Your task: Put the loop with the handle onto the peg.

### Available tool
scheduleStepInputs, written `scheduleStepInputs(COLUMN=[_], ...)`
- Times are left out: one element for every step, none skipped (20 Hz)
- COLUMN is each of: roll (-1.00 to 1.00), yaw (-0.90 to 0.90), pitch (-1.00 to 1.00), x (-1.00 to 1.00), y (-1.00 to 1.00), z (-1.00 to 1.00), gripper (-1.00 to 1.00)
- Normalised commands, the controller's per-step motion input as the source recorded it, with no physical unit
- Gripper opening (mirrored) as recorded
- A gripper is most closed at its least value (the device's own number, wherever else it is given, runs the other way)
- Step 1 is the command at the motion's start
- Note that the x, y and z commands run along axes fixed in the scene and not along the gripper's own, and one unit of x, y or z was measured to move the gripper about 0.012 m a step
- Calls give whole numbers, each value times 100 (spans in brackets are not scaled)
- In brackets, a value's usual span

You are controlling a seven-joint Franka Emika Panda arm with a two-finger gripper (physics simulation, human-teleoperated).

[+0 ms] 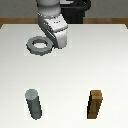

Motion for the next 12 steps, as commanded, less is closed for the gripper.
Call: scheduleStepInputs(roll=[0, 0, 0, 0, 0, 0, 0, 0, 0, 0, 0, 0], yaw=[0, 0, 0, 0, 0, 0, 0, 0, 0, 15, 15, 15], pitch=[0, 0, 0, 0, 0, 0, 0, 0, 0, 0, 0, 0], x=[0, 0, 0, 0, 0, 0, 0, 0, 0, 0, 0, 0], y=[-100, 0, 0, 0, 100, 0, 0, 100, 0, 0, 0, 0], z=[0, 0, 0, 0, 0, 0, 0, 0, 0, 0, 0, 0], gripper=[-100, -100, -100, -100, -100, -100, -100, -100, -100, -100, -100, -100])
